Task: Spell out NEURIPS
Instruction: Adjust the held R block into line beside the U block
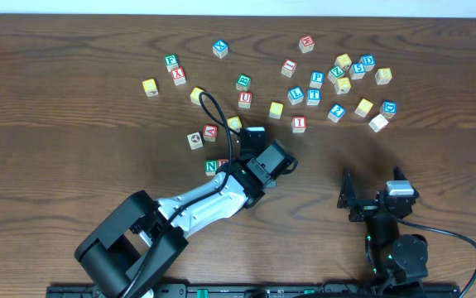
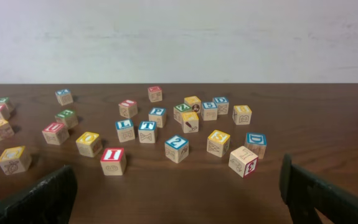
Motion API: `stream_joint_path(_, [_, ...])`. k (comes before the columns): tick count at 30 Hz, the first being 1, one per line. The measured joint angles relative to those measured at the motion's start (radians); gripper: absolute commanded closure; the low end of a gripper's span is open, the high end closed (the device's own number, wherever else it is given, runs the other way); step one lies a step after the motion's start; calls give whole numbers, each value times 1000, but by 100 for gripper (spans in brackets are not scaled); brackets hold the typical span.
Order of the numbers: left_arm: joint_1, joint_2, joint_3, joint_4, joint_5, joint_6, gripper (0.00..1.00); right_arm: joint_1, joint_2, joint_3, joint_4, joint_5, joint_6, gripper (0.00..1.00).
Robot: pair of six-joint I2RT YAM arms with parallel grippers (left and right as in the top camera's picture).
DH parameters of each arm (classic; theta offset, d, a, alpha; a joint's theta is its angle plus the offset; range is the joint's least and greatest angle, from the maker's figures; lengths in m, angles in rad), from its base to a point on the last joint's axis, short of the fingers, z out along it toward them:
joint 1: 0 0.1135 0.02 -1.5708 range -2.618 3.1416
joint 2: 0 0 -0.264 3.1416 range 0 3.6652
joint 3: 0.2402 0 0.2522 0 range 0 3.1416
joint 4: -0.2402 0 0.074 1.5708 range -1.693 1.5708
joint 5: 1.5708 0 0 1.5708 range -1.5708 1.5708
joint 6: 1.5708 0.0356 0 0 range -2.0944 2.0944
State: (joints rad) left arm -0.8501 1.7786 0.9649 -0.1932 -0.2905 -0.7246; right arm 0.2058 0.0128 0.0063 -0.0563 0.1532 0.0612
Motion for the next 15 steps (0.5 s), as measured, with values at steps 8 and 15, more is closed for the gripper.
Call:
stream_joint_path(8, [0,0,0,0,0,0,93,0,0,0,0,0,0,1])
stream_joint_path(15, [-9,0,0,-6,0,0,93,0,0,0,0,0,0,1])
